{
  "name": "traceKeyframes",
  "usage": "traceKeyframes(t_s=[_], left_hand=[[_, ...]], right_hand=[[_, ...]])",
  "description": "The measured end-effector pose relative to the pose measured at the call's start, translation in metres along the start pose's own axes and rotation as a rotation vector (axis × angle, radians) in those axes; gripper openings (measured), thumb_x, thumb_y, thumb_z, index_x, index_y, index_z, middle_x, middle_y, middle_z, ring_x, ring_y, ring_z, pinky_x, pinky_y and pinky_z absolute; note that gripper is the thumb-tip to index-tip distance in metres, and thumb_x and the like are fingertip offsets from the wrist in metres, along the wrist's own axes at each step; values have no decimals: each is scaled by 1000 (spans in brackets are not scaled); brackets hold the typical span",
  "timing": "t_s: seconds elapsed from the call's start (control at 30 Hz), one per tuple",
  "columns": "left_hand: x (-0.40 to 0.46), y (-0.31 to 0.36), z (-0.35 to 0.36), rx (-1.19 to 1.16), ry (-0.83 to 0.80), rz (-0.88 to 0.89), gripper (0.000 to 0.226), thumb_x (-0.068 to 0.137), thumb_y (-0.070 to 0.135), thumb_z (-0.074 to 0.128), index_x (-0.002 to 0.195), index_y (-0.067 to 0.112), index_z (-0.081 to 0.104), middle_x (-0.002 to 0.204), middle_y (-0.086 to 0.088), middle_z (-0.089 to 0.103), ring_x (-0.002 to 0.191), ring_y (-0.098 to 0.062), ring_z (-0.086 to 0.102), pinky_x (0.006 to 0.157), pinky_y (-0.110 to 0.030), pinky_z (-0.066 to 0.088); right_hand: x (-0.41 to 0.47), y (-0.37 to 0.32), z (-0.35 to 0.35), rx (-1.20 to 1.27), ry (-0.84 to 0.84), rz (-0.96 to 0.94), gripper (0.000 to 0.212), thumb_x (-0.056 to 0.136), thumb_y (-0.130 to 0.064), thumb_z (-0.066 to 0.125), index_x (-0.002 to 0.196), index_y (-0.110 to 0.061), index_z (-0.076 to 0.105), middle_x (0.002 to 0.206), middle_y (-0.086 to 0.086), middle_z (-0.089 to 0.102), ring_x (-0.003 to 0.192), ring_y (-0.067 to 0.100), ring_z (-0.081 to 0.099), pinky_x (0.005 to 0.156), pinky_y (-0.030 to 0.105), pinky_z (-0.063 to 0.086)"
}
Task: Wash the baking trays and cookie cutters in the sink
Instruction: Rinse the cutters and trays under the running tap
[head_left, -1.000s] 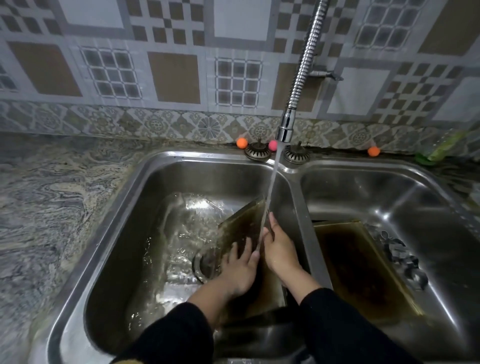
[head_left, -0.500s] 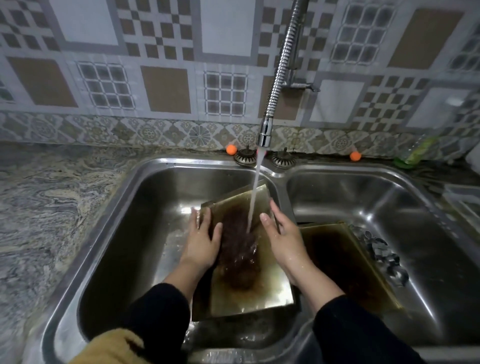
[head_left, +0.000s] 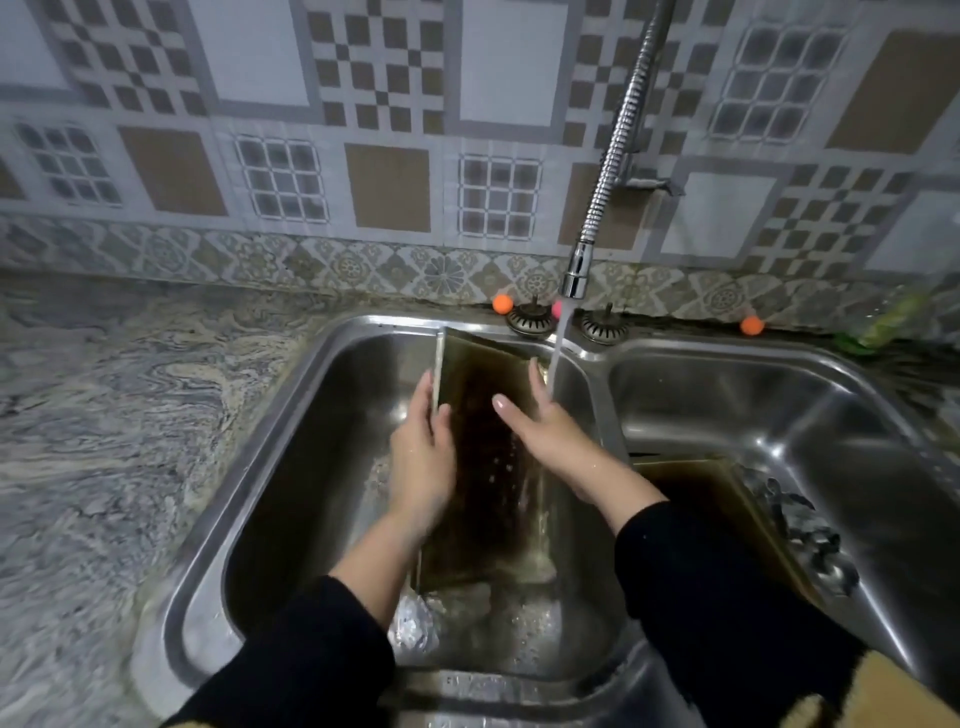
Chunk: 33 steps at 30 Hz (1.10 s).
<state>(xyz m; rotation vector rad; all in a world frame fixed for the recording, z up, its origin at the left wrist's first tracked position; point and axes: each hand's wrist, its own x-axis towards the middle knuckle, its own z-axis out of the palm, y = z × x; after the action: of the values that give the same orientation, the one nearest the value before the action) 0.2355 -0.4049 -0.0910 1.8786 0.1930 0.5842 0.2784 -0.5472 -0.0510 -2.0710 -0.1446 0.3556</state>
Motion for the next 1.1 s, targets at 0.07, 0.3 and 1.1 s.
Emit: traceKeyframes(t_s=[0.07,0.3,1.1], left_hand=[[-11,18,13,49,-51,106,44,98,6,47,141,15,44,135,7,53,120,4,47,92,5,27],[-53,39,59,87,-312,262,51,103,24,35,151,30,20,157,16,18,145,0,16,119,-25,18],[-29,55,56,178,-482,126,65,88,71,12,147,44,12,156,19,7,147,-5,-2,120,-44,0]], right_hand=[[2,-17,1,188,40,-42,76,91,-55,48,148,-45,0,156,-5,24,141,19,28,106,35,29],[-1,-22,-25,809,219,-12,42,95,-40,52,135,-32,45,121,-7,61,98,3,58,80,25,48],[-27,-31,-124,1208,352,-158,53,89,-54,53,138,-34,45,130,7,59,117,29,57,100,50,44]])
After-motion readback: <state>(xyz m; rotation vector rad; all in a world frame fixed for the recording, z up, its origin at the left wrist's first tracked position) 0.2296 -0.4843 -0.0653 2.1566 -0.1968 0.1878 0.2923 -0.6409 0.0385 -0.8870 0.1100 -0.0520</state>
